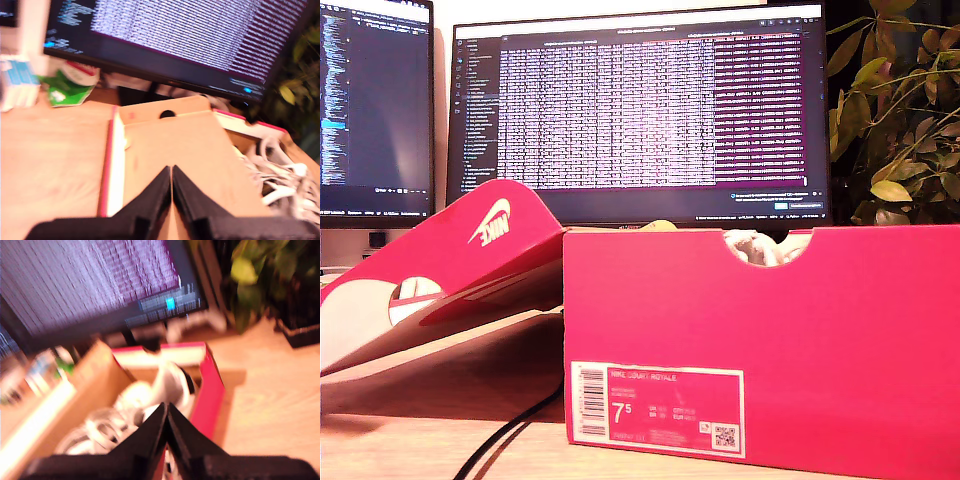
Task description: Close the red shoebox by pushing the lid with your left arm and holding the box in place with your right arm
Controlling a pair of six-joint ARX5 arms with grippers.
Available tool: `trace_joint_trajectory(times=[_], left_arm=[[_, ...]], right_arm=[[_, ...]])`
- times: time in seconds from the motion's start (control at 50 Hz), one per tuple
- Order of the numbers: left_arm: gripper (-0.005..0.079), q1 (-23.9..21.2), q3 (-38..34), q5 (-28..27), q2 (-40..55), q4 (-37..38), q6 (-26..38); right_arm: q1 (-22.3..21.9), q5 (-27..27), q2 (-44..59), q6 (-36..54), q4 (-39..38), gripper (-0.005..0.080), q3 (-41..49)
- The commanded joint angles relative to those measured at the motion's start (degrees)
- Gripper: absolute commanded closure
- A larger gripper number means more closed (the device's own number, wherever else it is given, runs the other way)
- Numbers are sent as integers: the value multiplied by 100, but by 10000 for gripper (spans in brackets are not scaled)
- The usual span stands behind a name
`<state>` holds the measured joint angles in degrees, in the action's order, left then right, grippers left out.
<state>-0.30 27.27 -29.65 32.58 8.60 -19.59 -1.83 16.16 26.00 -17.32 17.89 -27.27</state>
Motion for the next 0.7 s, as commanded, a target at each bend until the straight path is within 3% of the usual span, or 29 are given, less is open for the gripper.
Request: trace_joint_trajectory(times=[0.0,0.36,0.68], left_arm=[[761,61,234,-157,520,109,216],[761,538,1602,-1095,3180,907,1023],[761,741,2087,-1191,4658,1174,1512]], right_arm=[[-7,39,407,319,28,764,-262],[-9,42,2704,1029,76,764,-929],[-7,44,4019,1029,-234,764,-929]])
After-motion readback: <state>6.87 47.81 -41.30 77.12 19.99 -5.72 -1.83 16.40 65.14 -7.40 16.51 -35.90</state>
